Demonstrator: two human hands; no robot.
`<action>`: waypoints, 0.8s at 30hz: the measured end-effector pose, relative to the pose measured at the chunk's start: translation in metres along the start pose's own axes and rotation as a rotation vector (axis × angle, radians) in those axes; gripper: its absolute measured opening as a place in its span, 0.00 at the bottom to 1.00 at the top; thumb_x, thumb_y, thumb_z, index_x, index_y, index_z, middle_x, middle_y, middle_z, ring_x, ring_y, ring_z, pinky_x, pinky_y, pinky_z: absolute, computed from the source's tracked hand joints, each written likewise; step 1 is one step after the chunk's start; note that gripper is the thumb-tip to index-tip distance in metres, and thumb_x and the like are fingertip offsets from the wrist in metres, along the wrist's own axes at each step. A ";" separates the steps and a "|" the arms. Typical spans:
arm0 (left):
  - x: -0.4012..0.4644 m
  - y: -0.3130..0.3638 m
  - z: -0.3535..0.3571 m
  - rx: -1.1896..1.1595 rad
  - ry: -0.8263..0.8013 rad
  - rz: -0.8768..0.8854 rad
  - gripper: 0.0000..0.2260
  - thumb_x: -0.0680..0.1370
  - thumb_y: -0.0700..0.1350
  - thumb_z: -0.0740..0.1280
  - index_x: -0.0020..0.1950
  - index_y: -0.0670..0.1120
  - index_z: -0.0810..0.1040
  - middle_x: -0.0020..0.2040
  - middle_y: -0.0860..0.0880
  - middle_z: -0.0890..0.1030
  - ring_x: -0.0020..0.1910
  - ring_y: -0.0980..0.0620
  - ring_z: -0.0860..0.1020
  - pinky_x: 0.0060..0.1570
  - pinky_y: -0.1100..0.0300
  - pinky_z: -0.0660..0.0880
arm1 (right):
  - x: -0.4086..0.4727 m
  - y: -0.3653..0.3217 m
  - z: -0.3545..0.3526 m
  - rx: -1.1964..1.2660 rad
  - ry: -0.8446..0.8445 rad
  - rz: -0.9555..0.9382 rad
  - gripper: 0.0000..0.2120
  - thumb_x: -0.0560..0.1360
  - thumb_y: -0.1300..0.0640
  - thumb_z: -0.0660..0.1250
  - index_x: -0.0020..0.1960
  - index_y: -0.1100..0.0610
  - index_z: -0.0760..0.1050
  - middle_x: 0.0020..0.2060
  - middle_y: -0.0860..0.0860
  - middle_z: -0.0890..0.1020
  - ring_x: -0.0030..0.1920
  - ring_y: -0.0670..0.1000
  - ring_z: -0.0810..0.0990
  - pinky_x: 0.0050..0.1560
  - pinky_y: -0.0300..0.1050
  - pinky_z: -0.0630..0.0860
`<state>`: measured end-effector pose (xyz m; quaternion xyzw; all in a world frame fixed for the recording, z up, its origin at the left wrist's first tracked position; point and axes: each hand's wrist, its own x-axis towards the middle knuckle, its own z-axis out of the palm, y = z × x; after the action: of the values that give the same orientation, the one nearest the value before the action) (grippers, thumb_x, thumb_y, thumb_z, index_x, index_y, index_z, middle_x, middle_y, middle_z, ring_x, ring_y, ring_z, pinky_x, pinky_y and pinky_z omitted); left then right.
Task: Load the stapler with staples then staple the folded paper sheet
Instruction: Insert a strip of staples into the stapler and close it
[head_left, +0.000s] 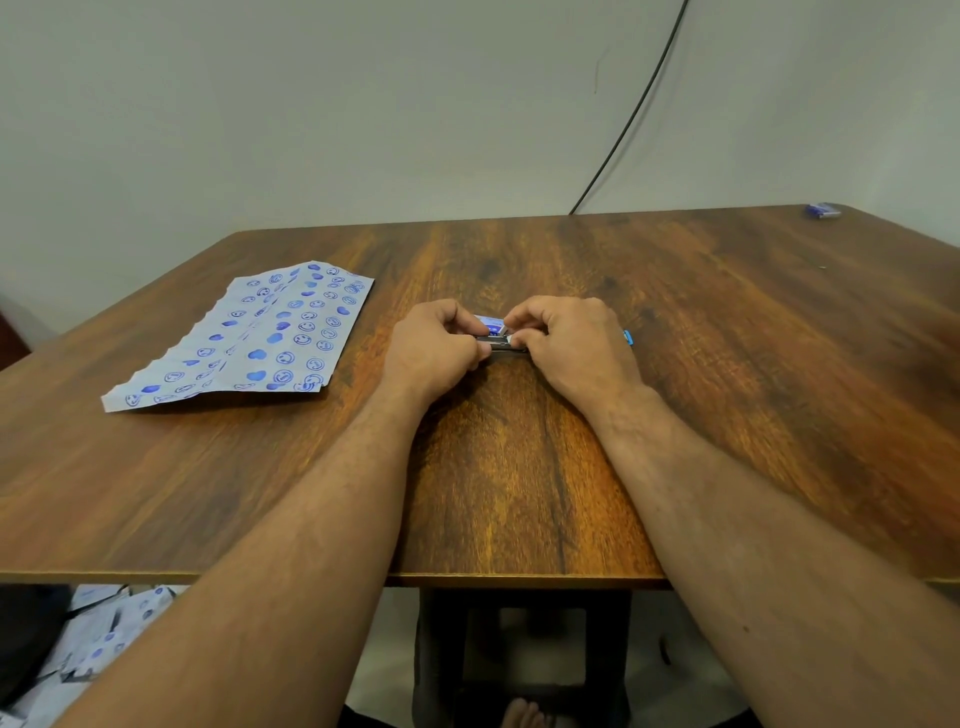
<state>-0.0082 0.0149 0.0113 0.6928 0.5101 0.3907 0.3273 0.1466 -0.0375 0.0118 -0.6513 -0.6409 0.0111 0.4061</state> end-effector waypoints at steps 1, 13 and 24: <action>0.000 0.000 0.000 -0.003 0.001 0.002 0.07 0.69 0.38 0.74 0.42 0.50 0.83 0.37 0.48 0.86 0.34 0.54 0.81 0.44 0.59 0.78 | 0.000 0.000 0.000 -0.021 -0.005 -0.001 0.09 0.76 0.56 0.71 0.54 0.48 0.85 0.50 0.46 0.88 0.52 0.48 0.84 0.61 0.52 0.77; 0.000 0.000 0.001 0.002 0.015 -0.010 0.07 0.69 0.39 0.75 0.39 0.51 0.82 0.35 0.50 0.85 0.32 0.55 0.80 0.40 0.61 0.75 | -0.005 -0.005 -0.003 -0.007 0.017 -0.026 0.17 0.74 0.63 0.63 0.56 0.51 0.84 0.51 0.48 0.87 0.52 0.50 0.84 0.59 0.51 0.78; -0.001 0.001 0.001 0.001 0.020 -0.014 0.07 0.69 0.39 0.75 0.41 0.51 0.82 0.36 0.50 0.85 0.34 0.54 0.81 0.43 0.59 0.77 | -0.003 -0.007 0.003 -0.258 0.062 -0.004 0.09 0.75 0.58 0.67 0.44 0.51 0.86 0.50 0.49 0.74 0.45 0.53 0.78 0.49 0.55 0.79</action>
<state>-0.0073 0.0141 0.0114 0.6856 0.5184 0.3949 0.3246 0.1392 -0.0398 0.0122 -0.6967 -0.6257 -0.0922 0.3386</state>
